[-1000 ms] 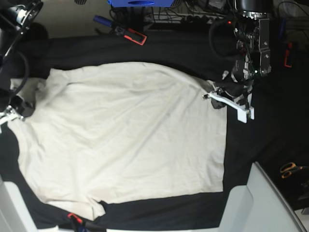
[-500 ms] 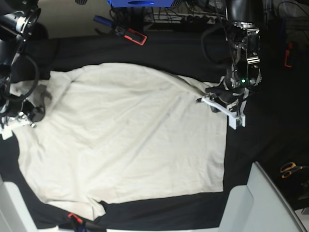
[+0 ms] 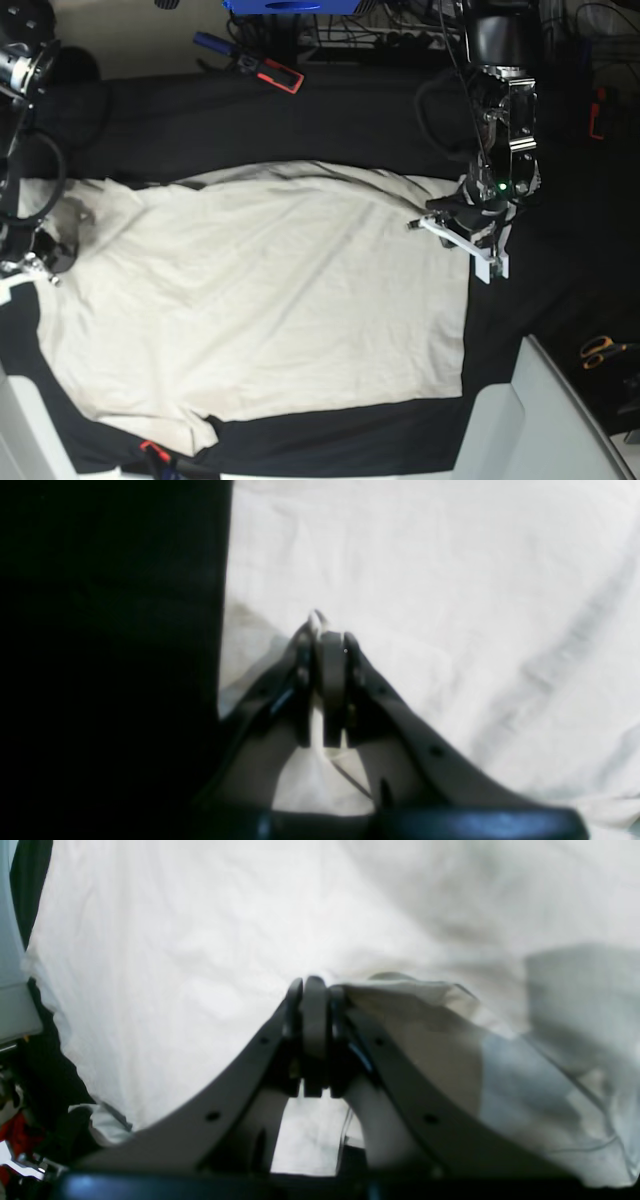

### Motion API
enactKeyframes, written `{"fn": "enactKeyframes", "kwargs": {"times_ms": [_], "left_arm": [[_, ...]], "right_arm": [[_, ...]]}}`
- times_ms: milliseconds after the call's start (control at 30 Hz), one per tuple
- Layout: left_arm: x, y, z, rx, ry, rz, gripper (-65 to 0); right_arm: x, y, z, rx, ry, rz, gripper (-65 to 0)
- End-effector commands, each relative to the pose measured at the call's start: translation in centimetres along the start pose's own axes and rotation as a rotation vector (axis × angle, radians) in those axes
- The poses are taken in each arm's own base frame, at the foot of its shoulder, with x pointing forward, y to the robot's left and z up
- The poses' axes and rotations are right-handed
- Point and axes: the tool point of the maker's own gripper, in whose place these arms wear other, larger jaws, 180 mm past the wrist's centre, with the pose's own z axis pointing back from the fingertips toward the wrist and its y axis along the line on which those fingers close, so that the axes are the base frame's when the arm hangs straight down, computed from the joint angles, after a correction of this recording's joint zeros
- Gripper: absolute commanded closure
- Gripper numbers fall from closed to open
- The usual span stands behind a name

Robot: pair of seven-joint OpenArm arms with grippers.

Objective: Fold the T-shirt properly
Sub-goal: 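Lift the shirt edge and fold it over toward the hem with both grippers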

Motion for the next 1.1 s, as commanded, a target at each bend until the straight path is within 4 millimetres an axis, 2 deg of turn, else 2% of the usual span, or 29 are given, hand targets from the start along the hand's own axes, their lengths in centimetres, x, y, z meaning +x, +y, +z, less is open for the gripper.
{"fn": "enactKeyframes", "kwargs": {"times_ms": [0,67,233,433,567,667,767,900,1067], "left_arm": [[1.8,0.0,0.1,-0.003,-0.052,-0.005,0.0],[1.7,0.1,0.1,-0.002,-0.049,-0.003,0.0],[3.0,-0.2,0.0,-0.006,-0.070,-0.003,0.0],[3.2,-0.1,0.0,-0.004,-0.076,-0.002,0.0],[3.7,2.0,0.3,0.036,-0.094,0.050,0.0],[4.7,2.6,0.4,0.047,-0.113,0.063,0.0],[4.8,2.6,0.1,0.048,-0.109,0.065,0.0],[4.8,2.3,0.1,0.043,-0.110,0.060,0.0],[5.4,2.2,-0.2,0.041,-0.112,0.062,0.0]], "right_arm": [[2.8,0.7,0.9,0.015,-0.067,0.024,-0.3],[3.1,1.0,0.9,0.020,-0.074,0.023,-0.3],[3.8,1.3,0.5,0.029,-0.087,0.005,-0.3],[4.9,2.1,0.6,0.044,-0.107,0.011,-0.3],[5.7,2.7,0.7,0.054,-0.120,0.013,-0.3],[6.0,2.8,0.8,0.055,-0.134,0.013,-0.3],[6.4,2.7,0.8,0.054,-0.162,0.010,-0.3],[5.8,2.3,-0.1,0.053,-0.141,-0.032,-0.3],[6.2,1.8,-0.5,0.049,-0.174,-0.055,-0.3]]}}
